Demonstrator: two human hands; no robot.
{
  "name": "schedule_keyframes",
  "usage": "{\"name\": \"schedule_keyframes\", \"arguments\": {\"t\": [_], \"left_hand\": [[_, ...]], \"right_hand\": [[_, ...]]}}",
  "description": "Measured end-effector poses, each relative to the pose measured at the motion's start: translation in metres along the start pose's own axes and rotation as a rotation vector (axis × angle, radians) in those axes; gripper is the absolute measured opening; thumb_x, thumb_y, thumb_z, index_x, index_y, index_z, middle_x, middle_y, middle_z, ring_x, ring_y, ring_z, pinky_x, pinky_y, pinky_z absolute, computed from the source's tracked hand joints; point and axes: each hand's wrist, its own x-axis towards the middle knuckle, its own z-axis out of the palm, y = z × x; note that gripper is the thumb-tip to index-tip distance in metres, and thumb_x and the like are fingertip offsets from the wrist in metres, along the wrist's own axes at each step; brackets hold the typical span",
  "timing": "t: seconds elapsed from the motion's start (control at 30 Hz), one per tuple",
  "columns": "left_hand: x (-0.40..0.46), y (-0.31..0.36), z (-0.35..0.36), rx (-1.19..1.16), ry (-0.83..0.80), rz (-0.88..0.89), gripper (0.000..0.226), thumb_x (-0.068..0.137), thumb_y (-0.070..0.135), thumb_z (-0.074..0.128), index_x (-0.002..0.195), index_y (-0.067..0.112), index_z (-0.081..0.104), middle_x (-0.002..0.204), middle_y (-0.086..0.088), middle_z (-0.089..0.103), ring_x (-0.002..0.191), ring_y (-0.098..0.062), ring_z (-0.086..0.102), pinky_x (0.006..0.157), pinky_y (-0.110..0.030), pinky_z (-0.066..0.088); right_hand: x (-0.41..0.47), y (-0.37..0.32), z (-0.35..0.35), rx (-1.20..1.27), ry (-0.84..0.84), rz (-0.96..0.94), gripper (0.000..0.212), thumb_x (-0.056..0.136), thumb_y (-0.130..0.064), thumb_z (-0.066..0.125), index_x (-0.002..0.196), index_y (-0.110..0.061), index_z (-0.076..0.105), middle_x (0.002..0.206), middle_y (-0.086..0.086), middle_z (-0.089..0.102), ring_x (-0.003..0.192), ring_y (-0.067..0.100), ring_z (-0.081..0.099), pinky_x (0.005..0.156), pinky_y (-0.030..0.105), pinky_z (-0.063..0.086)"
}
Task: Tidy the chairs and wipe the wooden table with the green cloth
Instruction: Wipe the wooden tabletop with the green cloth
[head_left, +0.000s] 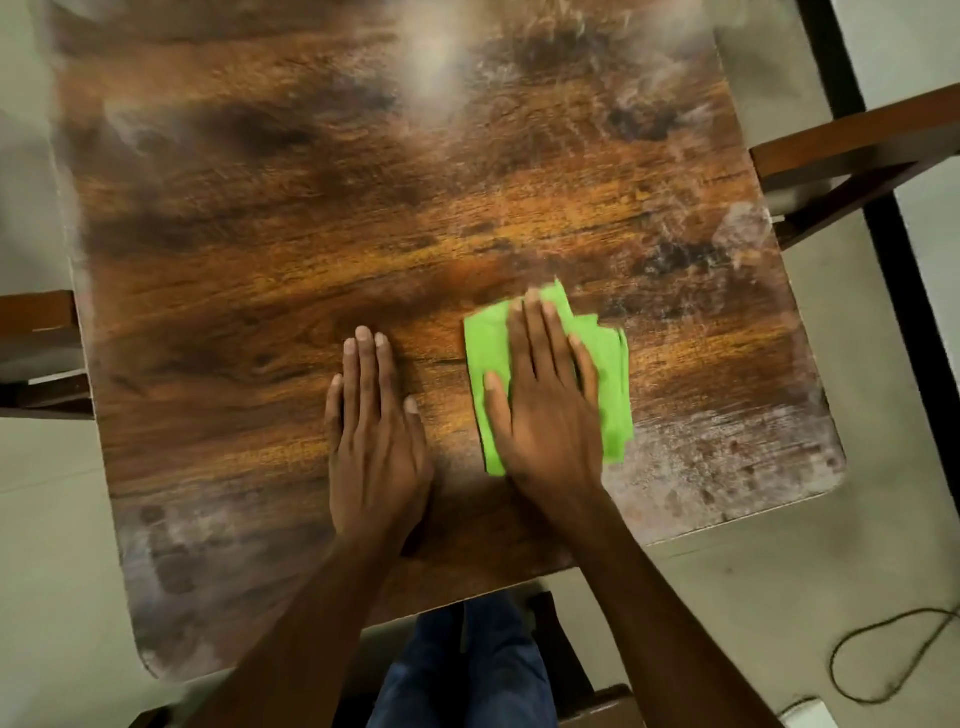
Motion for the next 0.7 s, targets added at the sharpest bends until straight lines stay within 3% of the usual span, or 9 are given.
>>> {"name": "schedule_keyframes", "arguments": {"t": [0.13,0.23,0.4,0.57,0.7], "left_hand": [[-0.001,-0.001,0.000,0.008,0.001,0.012,0.064,0.112,0.026,0.025,0.170,0.008,0.004,0.179,-0.006,-0.002,0.165,-0.018,-0.001,0.134,-0.043,0.010],[0.000,-0.001,0.001,0.012,0.007,0.007,0.065,0.111,0.025,0.026,0.170,0.008,0.004,0.179,-0.005,-0.002,0.165,-0.018,-0.001,0.134,-0.042,0.009],[0.000,0.000,0.001,0.006,-0.003,-0.002,0.065,0.111,0.026,0.025,0.170,0.008,0.005,0.179,-0.006,-0.001,0.165,-0.018,-0.002,0.134,-0.042,0.008],[-0.001,-0.001,-0.001,-0.011,0.002,0.004,0.064,0.111,0.026,0.026,0.170,0.008,0.006,0.179,-0.005,0.001,0.165,-0.017,-0.001,0.134,-0.044,0.011],[-0.001,-0.001,-0.002,-0.013,0.001,0.004,0.064,0.111,0.026,0.026,0.170,0.008,0.006,0.179,-0.006,0.001,0.165,-0.017,-0.001,0.134,-0.045,0.012]], "right_hand": [[-0.100,0.022,0.003,-0.005,-0.091,-0.013,0.073,0.109,-0.045,0.039,0.171,-0.018,0.010,0.179,-0.001,0.003,0.165,0.016,0.003,0.130,0.047,0.022],[-0.117,0.029,0.007,-0.012,-0.100,-0.005,0.074,0.107,-0.047,0.040,0.170,-0.019,0.015,0.179,-0.002,0.007,0.165,0.016,0.007,0.128,0.047,0.024],[-0.030,0.012,0.004,-0.020,-0.030,-0.023,0.077,0.107,-0.046,0.036,0.171,-0.017,0.004,0.179,-0.001,-0.001,0.165,0.013,-0.001,0.132,0.043,0.014],[0.098,-0.008,-0.006,-0.027,0.059,-0.040,0.071,0.110,-0.047,0.029,0.170,-0.014,0.013,0.179,0.003,0.007,0.165,0.016,0.005,0.132,0.043,0.015],[0.083,0.014,-0.009,-0.034,0.054,-0.057,0.068,0.112,-0.047,0.027,0.170,-0.015,0.012,0.179,0.002,0.006,0.165,0.015,0.003,0.132,0.043,0.013]]}}
